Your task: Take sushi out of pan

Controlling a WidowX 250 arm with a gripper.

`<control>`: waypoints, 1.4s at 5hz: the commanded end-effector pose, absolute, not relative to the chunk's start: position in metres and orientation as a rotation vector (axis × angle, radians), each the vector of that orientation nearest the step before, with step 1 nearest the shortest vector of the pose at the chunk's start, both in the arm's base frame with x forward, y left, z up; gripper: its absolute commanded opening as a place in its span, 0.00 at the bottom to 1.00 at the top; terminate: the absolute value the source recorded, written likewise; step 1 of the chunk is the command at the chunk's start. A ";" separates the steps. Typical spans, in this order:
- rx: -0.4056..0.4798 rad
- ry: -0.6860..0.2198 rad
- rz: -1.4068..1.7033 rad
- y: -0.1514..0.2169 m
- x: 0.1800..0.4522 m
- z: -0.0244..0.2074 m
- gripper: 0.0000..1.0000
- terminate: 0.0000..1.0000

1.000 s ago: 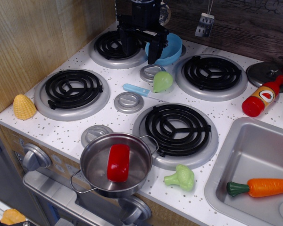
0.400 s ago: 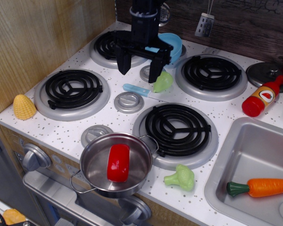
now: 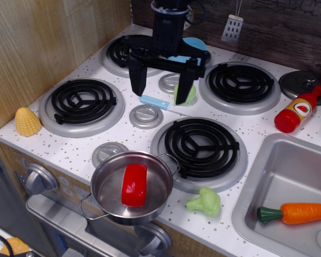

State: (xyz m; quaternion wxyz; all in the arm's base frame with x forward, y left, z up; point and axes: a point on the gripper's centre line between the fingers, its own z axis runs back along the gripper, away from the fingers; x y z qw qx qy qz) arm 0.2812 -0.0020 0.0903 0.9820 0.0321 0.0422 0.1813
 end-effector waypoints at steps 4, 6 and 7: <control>0.049 -0.071 0.496 -0.006 0.223 0.050 1.00 0.00; 0.002 -0.075 0.513 -0.001 0.223 0.023 1.00 0.00; -0.033 -0.067 0.494 0.001 0.224 0.015 1.00 0.00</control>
